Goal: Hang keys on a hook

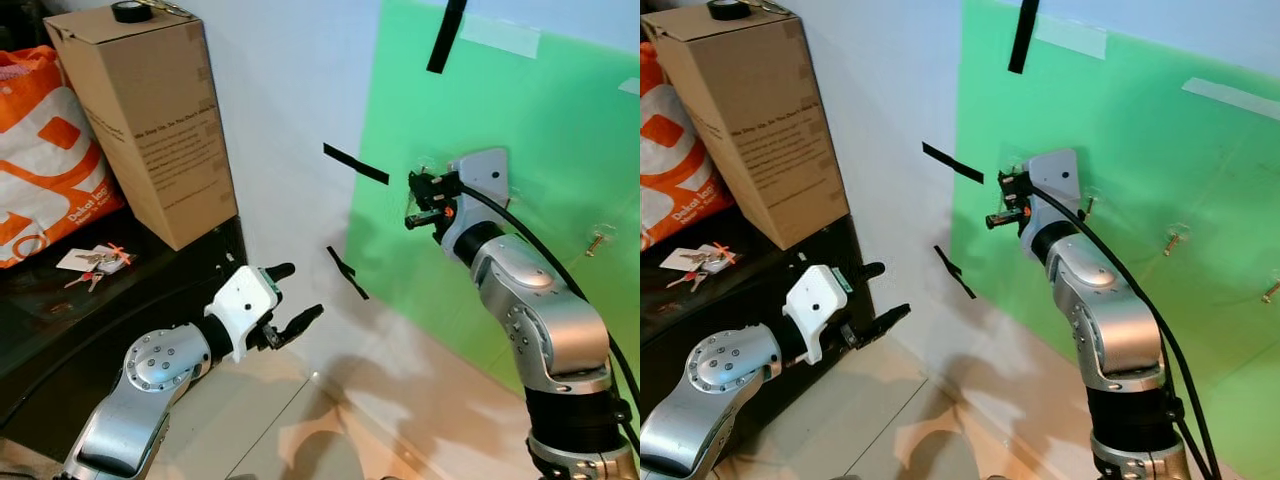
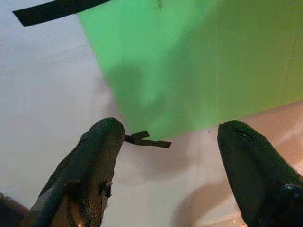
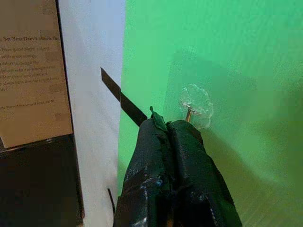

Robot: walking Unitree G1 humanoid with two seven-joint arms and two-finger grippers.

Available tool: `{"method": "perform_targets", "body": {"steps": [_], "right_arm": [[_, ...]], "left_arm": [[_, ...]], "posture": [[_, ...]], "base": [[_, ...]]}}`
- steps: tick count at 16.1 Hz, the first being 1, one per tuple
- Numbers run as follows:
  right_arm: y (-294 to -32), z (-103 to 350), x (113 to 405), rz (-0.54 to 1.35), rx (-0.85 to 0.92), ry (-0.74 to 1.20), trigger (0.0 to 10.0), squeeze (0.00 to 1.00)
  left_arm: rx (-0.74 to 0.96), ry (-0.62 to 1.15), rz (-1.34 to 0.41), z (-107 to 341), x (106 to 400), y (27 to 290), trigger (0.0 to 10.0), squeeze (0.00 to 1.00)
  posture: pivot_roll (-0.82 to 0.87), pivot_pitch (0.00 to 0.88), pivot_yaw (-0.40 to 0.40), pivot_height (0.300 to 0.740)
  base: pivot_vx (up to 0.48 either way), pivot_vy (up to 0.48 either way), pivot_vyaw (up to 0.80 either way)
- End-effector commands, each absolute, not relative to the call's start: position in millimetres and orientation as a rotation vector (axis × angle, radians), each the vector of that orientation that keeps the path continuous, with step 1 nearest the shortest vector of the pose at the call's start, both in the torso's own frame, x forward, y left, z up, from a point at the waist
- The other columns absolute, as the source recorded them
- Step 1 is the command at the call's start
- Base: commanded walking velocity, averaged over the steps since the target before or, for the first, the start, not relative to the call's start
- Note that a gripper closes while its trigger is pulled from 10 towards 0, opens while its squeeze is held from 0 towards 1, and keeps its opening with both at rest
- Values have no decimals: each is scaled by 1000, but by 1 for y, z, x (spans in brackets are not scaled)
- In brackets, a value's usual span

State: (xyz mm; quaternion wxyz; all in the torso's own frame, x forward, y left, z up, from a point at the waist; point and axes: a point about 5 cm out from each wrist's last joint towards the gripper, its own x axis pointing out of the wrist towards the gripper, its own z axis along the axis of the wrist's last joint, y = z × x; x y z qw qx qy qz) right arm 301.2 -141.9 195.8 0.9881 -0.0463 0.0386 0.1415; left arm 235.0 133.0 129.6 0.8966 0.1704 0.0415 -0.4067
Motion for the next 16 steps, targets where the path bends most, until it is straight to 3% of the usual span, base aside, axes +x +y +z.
{"method": "perform_targets", "body": {"steps": [1,6,16], "right_arm": [[-163,177,301,171,-113,186,10000,0],[-163,184,307,134,-73,167,10000,0],[-170,180,306,145,208,305,10000,0]], "left_arm": [[364,94,-855,130,234,133,10000,0],[363,94,-856,130,234,133,10000,0],[374,101,-861,130,232,135,10000,0]], "posture": [[3,0,-11,740],[3,0,-12,740],[3,0,-13,740]], "base": [[0,0,0],[0,0,0],[0,0,0]]}}
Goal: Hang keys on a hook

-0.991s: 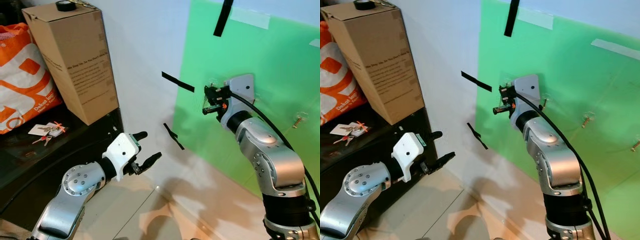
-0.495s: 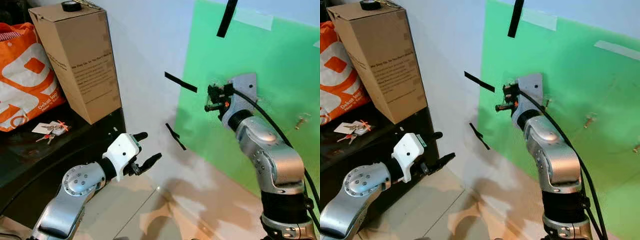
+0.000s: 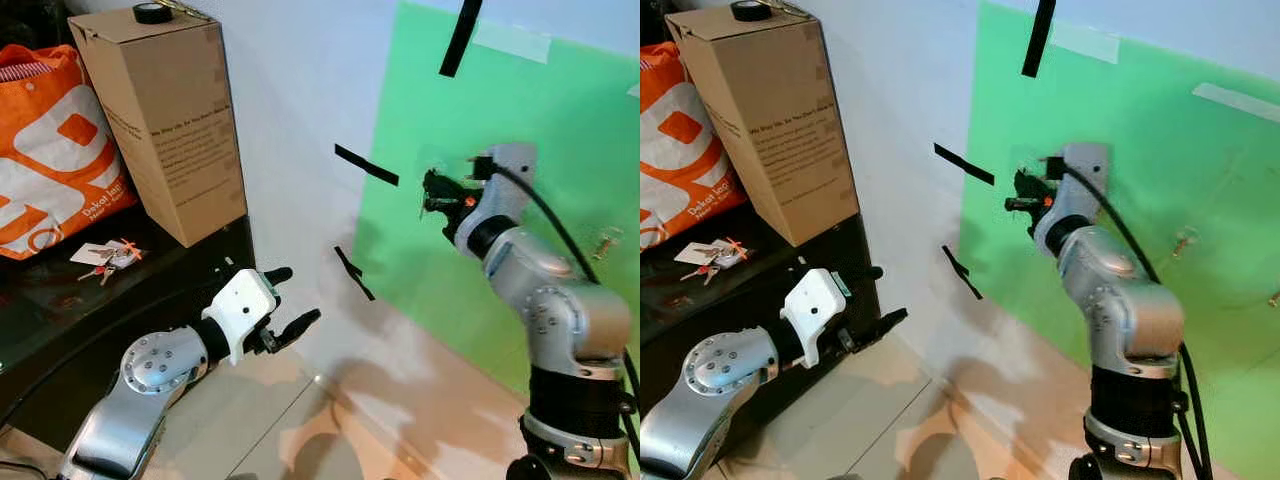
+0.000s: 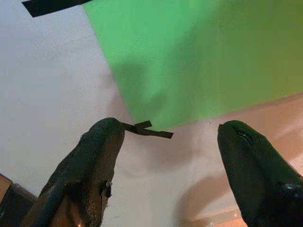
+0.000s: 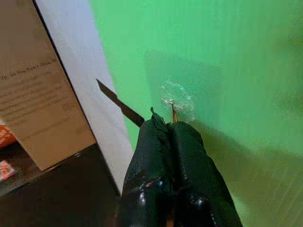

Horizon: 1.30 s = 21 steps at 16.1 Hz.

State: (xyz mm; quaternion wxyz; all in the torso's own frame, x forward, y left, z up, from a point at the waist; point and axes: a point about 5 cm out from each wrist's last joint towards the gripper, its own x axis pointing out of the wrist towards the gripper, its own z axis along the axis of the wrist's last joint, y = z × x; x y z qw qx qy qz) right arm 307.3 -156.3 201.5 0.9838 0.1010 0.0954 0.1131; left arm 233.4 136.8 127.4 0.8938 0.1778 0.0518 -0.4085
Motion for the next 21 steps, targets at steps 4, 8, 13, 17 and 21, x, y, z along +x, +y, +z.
{"method": "perform_targets", "body": {"steps": [4,8,13,17,21], "right_arm": [[-166,191,307,165,249,314,10000,0],[-168,195,309,135,298,320,10000,961],[-170,195,310,104,320,328,10000,1000],[-172,198,310,102,328,325,10000,1000],[-174,201,309,106,321,320,10000,1000]], "left_arm": [[378,100,-862,131,233,136,10000,0],[379,101,-858,132,233,137,10000,0],[379,103,-857,131,233,137,10000,0],[382,104,-856,131,233,138,10000,0],[384,103,-853,132,233,139,10000,0]], "posture": [[6,0,-16,740],[9,0,-21,740],[8,0,-20,740],[9,0,-18,740],[9,0,-18,740]], "base": [[0,0,0],[0,0,0],[0,0,0],[0,0,0],[0,0,0]]}}
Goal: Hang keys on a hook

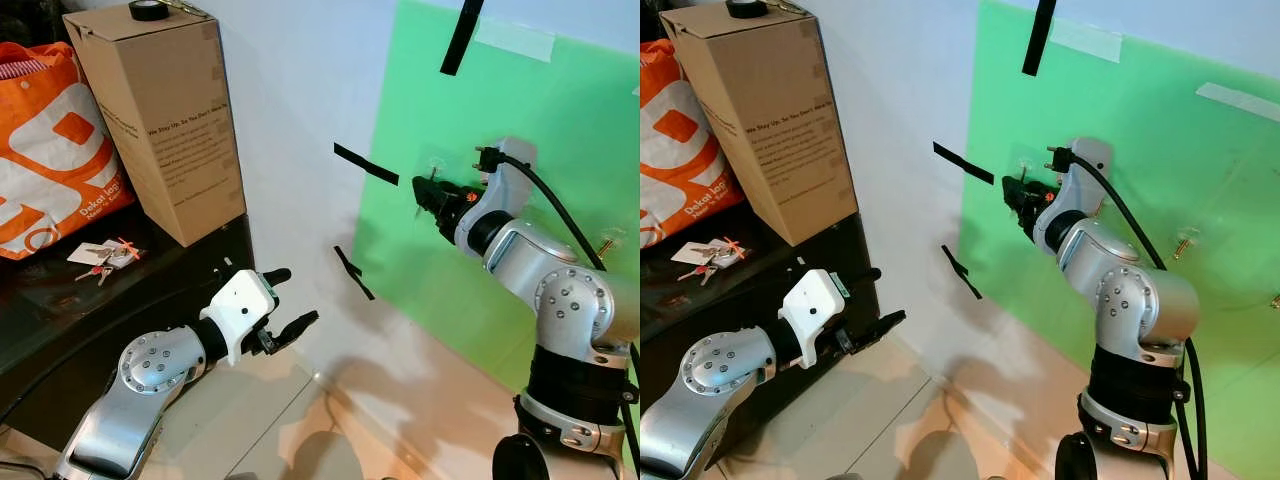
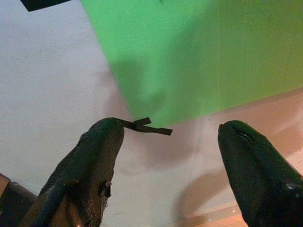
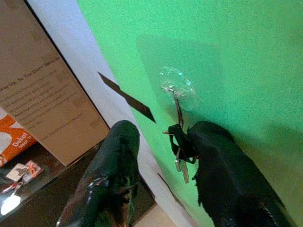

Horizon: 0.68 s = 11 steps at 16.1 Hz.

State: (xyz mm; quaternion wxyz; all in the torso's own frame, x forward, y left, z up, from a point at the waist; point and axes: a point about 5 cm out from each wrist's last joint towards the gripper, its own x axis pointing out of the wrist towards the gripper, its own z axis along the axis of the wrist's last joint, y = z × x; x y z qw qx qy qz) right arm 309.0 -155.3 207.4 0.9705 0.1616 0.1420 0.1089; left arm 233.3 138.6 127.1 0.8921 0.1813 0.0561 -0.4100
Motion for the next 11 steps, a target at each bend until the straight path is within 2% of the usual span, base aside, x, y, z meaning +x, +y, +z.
{"method": "perform_targets", "body": {"steps": [1,2,3,6,11], "right_arm": [[-174,202,308,124,301,318,10000,1000],[-175,202,307,143,263,316,10000,169],[-176,203,306,157,229,314,10000,0],[-183,205,295,252,75,318,10000,0],[-180,207,285,391,-44,295,10000,0]], "left_arm": [[385,103,-851,132,234,139,10000,0],[387,102,-850,132,234,140,10000,0],[388,101,-848,132,234,140,10000,0],[387,102,-836,130,233,141,10000,0],[385,97,-824,130,235,140,10000,0]], "posture": [[9,0,-18,740],[8,0,-18,740],[8,0,-20,740],[-1,0,-20,740],[0,0,-23,740]], "base": [[0,0,0],[0,0,0],[0,0,0],[0,0,0],[0,0,0]]}}
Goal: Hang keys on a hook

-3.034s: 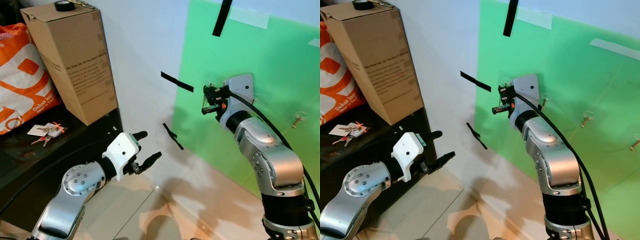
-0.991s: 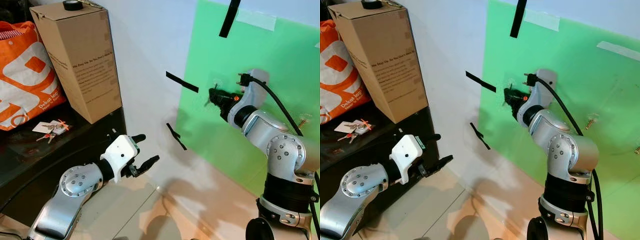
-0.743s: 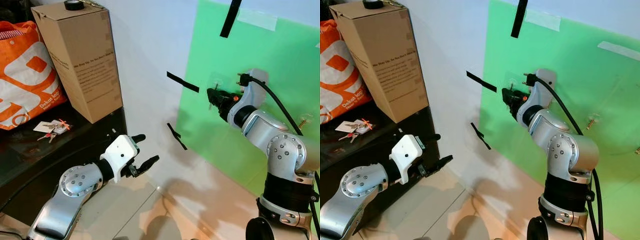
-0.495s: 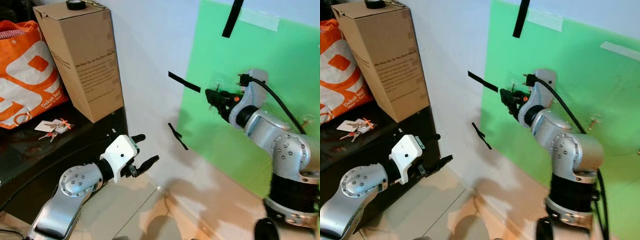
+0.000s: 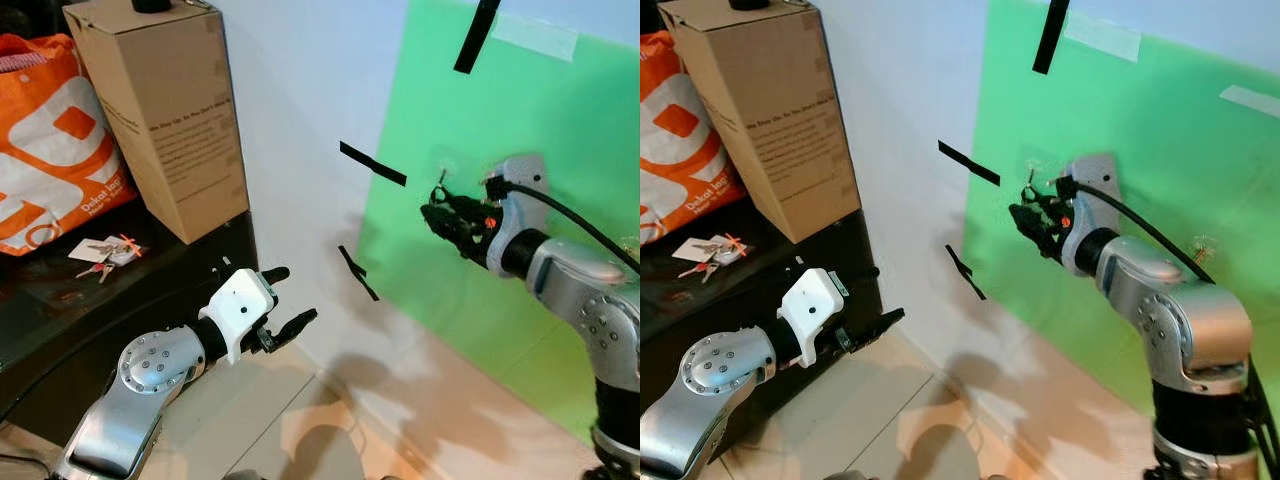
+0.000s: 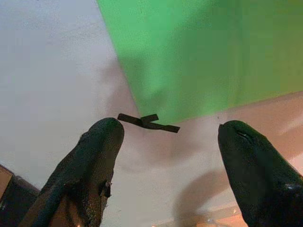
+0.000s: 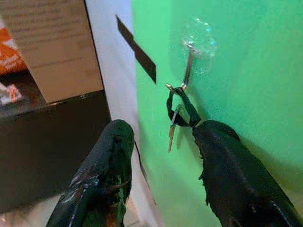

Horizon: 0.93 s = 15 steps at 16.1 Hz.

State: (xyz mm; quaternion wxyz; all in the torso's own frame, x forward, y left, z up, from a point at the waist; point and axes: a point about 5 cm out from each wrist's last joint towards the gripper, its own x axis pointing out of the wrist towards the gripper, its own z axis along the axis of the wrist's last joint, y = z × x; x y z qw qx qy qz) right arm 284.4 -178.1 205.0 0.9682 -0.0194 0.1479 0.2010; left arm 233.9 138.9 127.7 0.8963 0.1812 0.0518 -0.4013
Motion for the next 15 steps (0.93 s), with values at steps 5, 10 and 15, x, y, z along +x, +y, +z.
{"method": "perform_targets", "body": {"steps": [5,10,15], "right_arm": [[-174,193,271,454,-130,308,10000,0],[-172,169,258,411,-176,303,10000,0],[-169,127,251,244,-165,217,10000,0]], "left_arm": [[386,97,-771,128,236,141,10000,0],[363,70,-637,127,241,143,10000,0],[302,95,-310,114,235,159,10000,0]], "posture": [[-2,0,-28,740],[2,0,-34,740],[12,0,-50,740]], "base": [[0,0,0],[0,0,0],[0,0,320]]}}
